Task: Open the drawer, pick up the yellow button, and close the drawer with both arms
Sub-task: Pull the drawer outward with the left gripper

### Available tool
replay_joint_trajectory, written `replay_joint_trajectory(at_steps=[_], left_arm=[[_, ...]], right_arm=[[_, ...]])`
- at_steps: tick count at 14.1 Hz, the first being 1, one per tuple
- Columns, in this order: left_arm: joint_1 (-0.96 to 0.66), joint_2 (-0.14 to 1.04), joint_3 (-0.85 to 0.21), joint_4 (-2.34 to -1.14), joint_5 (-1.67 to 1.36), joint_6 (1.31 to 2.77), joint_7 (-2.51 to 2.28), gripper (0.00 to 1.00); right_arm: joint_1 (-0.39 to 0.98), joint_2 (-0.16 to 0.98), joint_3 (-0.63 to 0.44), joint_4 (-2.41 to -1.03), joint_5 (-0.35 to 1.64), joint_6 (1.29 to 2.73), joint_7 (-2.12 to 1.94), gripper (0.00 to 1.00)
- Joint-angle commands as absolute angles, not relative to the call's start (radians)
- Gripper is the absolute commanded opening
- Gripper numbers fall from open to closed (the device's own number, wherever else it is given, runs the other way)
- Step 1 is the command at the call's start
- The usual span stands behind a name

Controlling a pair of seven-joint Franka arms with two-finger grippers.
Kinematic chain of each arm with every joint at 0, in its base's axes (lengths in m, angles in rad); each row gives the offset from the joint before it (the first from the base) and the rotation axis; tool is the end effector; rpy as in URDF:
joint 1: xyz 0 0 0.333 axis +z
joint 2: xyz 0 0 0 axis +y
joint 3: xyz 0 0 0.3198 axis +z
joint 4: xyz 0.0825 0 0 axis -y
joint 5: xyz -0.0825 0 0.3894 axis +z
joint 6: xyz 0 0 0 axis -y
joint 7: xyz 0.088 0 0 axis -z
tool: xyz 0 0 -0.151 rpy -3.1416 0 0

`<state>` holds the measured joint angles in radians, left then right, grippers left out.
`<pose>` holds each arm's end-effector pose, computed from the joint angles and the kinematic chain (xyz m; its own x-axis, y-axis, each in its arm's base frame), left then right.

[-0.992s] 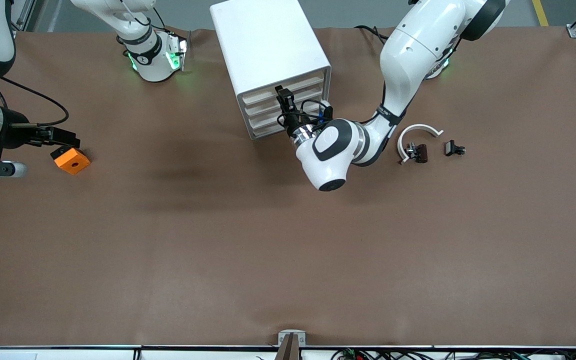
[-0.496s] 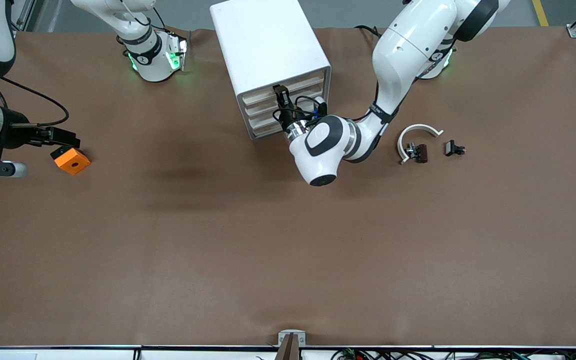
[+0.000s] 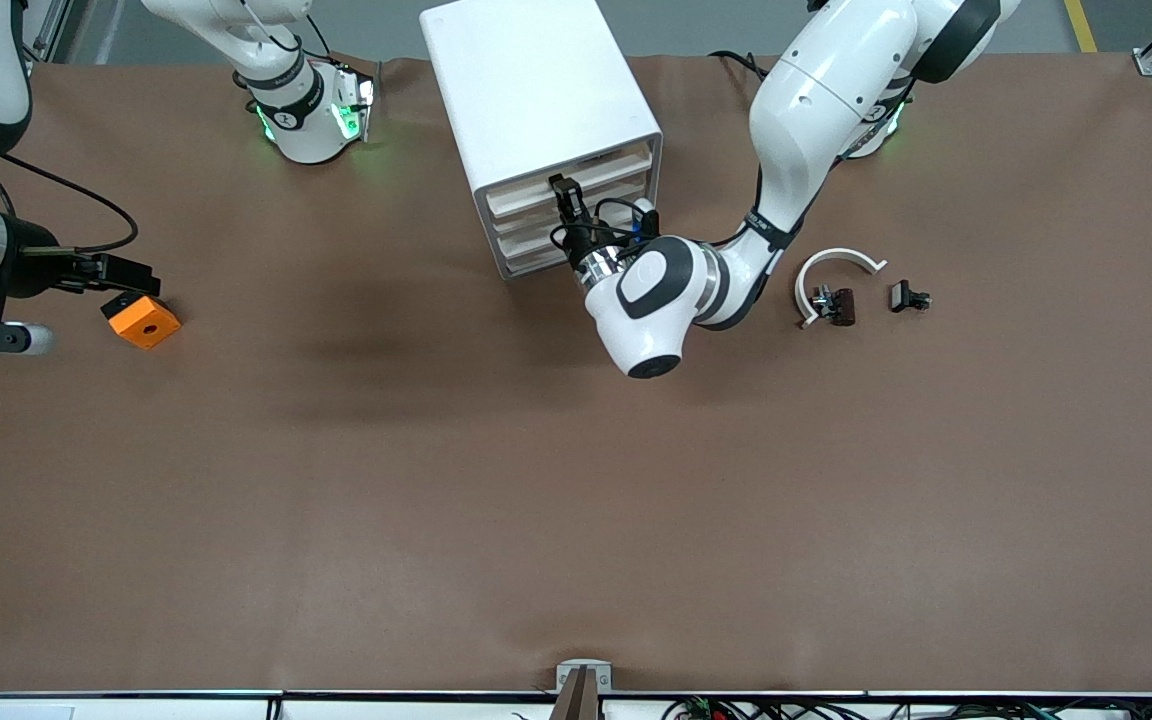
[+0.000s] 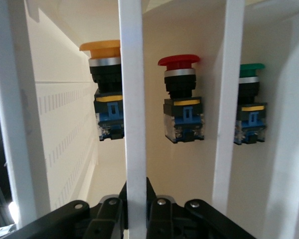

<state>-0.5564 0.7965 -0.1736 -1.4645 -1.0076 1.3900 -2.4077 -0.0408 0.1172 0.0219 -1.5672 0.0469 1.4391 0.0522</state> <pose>0.3946 -0.5143 0.2307 -0.3855 0.9225 0.0180 0.1677 0.0892 -0.9818 0.5643 -0.0036 0.5111 0.9674 -0.0638 -0.2449 -0.0749 -0.9965 -0.0364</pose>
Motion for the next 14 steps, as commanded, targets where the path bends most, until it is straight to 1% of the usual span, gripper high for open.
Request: replay_joint_trajectory(at_steps=[1,8,14], left_arm=[[-0.557,0.805,-0.106,-1.451,-1.011,1.443,-2.405,0.00],[-0.557,0.807,-0.101,-1.431,-1.012,1.581,-2.336,0.00],[-0.541,0.804,-0.060,-1.417,-1.006,1.597,-2.327,0.00]], right_arm=[[-0.054,0.118,0.025,-1.568,0.057,1.447,0.057,1.00],[-0.054,0.123,0.021,-1.568,0.054,1.457,0.061,1.00],[-0.054,0.129,0.021,-1.568,0.054,1.456,0.063,1.00]])
